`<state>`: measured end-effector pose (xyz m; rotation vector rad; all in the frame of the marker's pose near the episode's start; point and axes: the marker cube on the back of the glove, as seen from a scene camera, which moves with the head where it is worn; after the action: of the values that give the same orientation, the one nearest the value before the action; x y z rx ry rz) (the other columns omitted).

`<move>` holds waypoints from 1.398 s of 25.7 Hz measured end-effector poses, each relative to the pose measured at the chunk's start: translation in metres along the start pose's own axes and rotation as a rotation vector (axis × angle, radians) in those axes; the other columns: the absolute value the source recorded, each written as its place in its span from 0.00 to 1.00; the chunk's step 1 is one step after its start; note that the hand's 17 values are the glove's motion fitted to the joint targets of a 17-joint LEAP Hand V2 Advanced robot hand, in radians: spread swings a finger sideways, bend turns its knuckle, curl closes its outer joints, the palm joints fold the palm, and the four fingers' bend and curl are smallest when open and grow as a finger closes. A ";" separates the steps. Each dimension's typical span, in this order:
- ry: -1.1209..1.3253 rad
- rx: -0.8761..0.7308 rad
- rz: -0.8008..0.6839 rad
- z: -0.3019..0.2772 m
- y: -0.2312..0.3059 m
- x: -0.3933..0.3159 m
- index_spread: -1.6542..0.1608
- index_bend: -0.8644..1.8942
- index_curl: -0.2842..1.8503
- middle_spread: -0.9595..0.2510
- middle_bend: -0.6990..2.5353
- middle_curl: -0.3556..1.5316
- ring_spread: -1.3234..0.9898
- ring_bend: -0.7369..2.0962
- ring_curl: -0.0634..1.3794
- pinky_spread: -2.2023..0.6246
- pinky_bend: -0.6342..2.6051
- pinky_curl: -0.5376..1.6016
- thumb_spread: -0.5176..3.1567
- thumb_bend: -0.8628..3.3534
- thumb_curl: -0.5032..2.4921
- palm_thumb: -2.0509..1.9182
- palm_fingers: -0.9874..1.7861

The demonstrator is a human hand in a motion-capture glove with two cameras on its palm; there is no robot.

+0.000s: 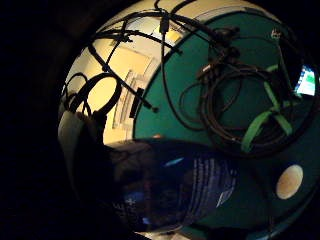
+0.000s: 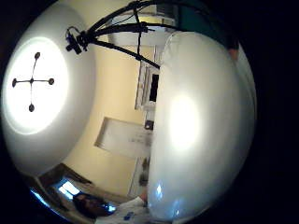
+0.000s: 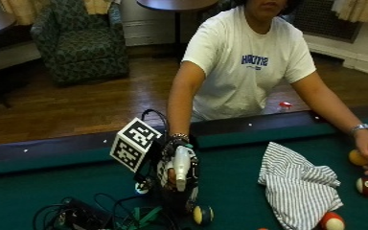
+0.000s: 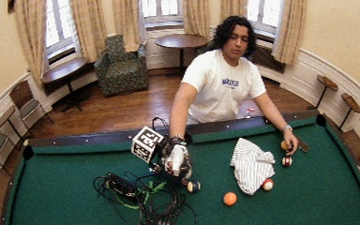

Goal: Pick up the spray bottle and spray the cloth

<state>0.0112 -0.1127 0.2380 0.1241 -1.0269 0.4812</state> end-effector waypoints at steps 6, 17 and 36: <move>0.022 0.048 -0.019 -0.005 -0.007 0.006 0.75 0.39 0.31 0.61 0.39 0.46 0.48 0.49 0.35 0.68 0.33 0.44 0.36 0.20 0.34 0.75 0.89; 0.040 0.016 -0.084 -0.011 0.003 -0.001 0.76 0.40 0.35 0.61 0.41 0.48 0.47 0.51 0.36 0.66 0.34 0.44 0.35 0.20 0.37 0.75 0.87; -0.073 -0.219 -0.424 -0.101 0.017 -0.183 0.76 0.41 0.38 0.61 0.43 0.48 0.47 0.51 0.36 0.66 0.34 0.44 0.34 0.20 0.40 0.75 0.87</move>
<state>0.0059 -0.1249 0.0289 0.1598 -1.0826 -0.0222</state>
